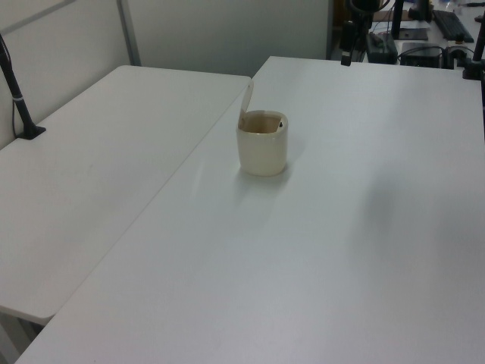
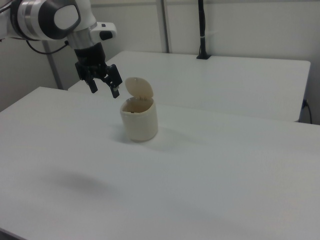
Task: Open the trash bin
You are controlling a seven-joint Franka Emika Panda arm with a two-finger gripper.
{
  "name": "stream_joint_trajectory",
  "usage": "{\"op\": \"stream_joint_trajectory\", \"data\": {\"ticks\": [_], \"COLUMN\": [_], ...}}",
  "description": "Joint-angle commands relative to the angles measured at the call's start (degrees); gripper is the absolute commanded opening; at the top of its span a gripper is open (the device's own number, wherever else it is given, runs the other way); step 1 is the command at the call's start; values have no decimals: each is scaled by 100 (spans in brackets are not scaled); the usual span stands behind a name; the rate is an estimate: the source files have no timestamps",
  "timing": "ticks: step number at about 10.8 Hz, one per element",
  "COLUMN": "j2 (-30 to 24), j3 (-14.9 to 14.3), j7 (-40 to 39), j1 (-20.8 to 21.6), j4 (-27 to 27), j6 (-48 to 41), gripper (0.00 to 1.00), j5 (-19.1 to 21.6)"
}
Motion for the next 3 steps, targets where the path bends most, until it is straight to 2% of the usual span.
{"op": "stream_joint_trajectory", "data": {"ticks": [1,3], "j2": [-162,-170], "j3": [-87,-87], "j7": [-169,-187], "j1": [83,83], "j4": [-182,-182], "j6": [-73,-82], "gripper": [100,100], "j5": [118,109]}}
